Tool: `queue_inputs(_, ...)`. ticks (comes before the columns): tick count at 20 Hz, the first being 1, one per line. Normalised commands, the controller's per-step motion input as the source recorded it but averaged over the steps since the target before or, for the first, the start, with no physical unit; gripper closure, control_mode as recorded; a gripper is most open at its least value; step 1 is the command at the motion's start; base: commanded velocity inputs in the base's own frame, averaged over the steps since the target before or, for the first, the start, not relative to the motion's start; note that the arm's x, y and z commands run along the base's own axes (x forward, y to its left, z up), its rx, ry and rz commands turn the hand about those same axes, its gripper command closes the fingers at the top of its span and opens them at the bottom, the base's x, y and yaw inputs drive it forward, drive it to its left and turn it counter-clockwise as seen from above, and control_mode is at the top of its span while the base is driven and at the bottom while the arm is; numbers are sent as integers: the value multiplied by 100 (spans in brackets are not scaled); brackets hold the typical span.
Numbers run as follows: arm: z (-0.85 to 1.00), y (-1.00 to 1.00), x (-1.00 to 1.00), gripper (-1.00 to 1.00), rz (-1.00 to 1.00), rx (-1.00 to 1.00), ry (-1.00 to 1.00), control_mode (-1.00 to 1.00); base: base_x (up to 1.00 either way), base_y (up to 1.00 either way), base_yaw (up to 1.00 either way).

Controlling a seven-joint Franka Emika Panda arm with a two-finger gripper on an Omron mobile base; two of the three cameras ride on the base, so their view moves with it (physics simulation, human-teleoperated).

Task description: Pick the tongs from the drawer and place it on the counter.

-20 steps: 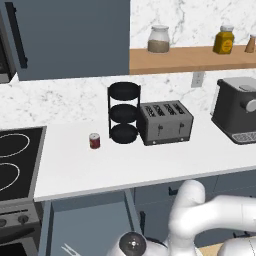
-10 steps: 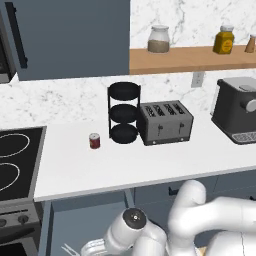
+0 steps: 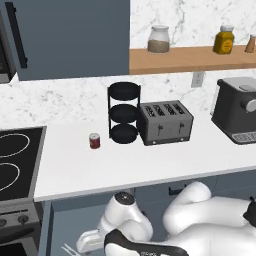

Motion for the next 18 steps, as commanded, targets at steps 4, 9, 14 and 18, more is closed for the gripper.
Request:
queue_inputs(4,-31,19,0,-100,2,-21,-7,-100,0,0,0)
queue_inputs(9,-21,21,0,-100,2,-13,2,-100,0,0,0)
queue_inputs(14,-28,26,0,-100,3,-7,1,-100,0,0,0)
queue_inputs(18,-52,3,0,-100,2,-3,0,-100,0,0,0)
